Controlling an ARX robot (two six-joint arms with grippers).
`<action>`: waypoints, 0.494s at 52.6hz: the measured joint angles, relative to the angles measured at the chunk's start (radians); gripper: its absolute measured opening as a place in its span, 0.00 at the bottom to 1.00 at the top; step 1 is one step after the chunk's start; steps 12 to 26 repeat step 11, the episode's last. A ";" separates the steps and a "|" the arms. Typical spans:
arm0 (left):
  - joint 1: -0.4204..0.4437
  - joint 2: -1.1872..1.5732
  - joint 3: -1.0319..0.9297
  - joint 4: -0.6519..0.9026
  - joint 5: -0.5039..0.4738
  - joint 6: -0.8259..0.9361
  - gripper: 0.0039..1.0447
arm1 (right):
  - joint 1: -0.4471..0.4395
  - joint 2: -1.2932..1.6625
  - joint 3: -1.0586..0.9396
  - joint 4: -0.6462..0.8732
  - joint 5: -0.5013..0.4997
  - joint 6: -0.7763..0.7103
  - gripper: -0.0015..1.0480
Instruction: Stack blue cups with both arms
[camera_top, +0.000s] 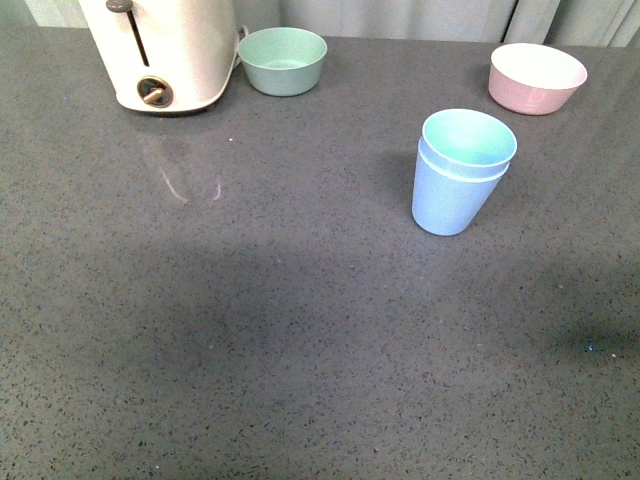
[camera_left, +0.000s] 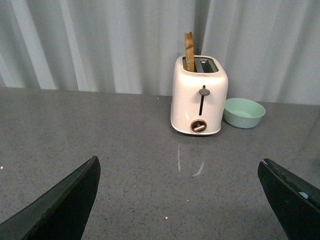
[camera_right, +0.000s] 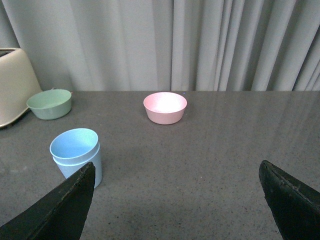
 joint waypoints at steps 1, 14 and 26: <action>0.000 0.000 0.000 0.000 0.000 0.000 0.92 | 0.000 0.000 0.000 0.000 0.000 0.000 0.91; 0.000 0.000 0.000 0.000 0.000 0.000 0.92 | 0.000 0.000 0.000 0.000 0.000 0.000 0.91; 0.000 0.000 0.000 0.000 0.000 0.000 0.92 | 0.000 0.000 0.000 0.000 0.000 0.000 0.91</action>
